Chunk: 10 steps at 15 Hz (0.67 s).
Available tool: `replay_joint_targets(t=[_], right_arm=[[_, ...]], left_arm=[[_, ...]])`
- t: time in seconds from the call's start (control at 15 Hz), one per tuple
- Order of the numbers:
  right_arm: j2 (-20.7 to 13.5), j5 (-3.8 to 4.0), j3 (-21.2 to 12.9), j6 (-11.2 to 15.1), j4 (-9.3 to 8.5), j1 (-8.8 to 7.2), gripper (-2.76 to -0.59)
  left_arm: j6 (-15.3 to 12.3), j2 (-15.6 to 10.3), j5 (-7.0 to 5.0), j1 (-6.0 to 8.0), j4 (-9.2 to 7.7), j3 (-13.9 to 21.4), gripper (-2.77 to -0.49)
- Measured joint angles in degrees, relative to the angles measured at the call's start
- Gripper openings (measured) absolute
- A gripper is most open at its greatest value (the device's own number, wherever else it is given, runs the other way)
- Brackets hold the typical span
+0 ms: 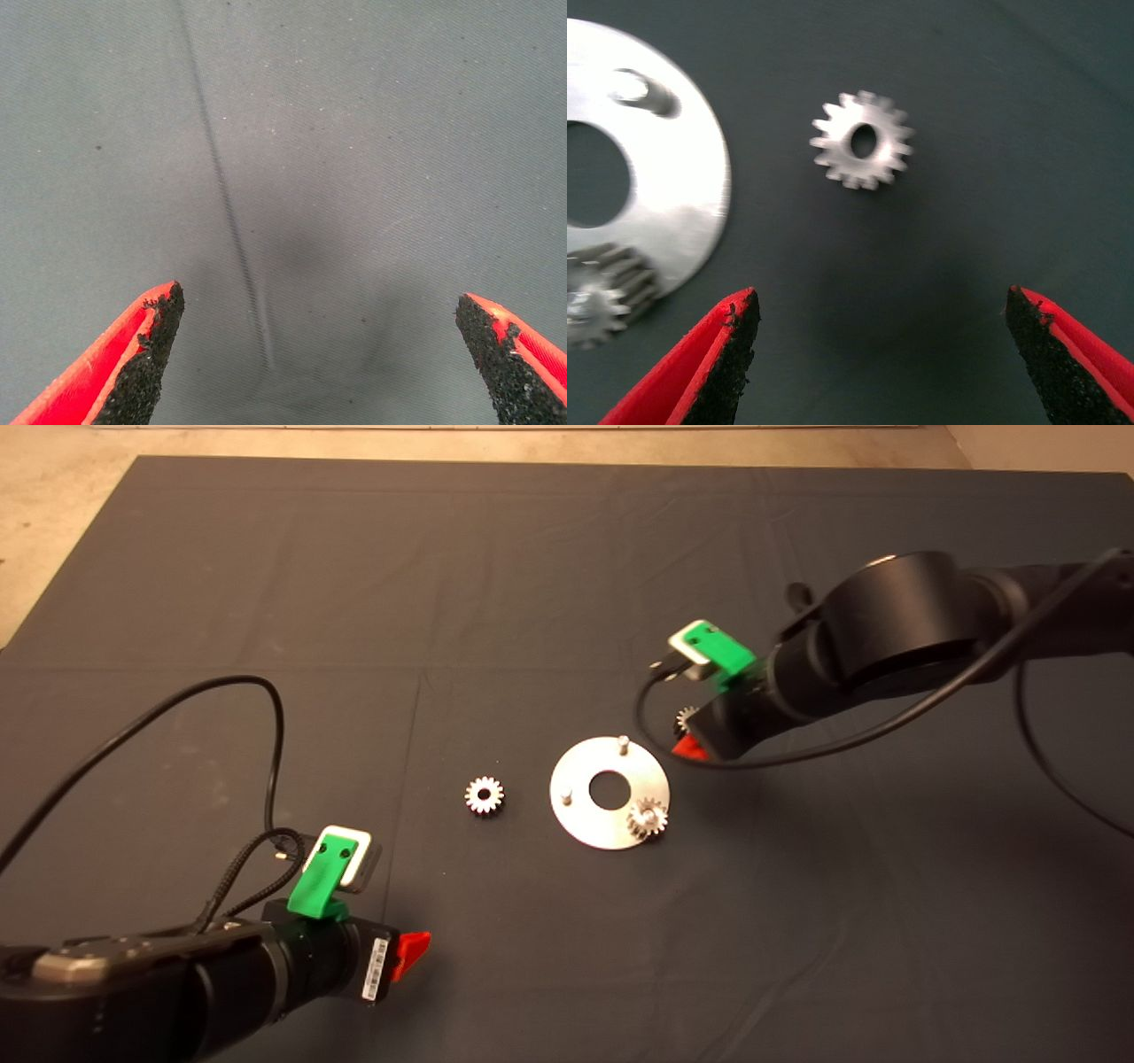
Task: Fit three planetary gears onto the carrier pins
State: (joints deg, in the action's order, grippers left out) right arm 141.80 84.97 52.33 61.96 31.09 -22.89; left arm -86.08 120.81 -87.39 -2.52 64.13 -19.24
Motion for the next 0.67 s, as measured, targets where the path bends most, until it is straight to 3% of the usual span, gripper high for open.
replay_joint_targets(t=[0.13,0.33,0.47,0.67], right_arm=[[-0.7,-0.58,0.2,0.0,-0.02,0.02,-1.15],[0.0,-2.58,0.1,0.0,-0.02,0.07,-1.15],[-0.1,-2.85,0.1,0.0,-0.02,0.24,-1.15],[-1.2,-6.19,-0.1,0.0,-0.11,2.28,-1.15]], left_arm=[[0.0,0.0,0.02,0.0,0.0,0.0,-1.04],[0.1,-0.1,0.0,0.0,0.0,0.0,-1.04],[0.2,-0.4,0.02,0.0,0.0,0.0,-1.04],[0.2,-0.5,0.0,0.0,0.0,0.0,-1.04]])
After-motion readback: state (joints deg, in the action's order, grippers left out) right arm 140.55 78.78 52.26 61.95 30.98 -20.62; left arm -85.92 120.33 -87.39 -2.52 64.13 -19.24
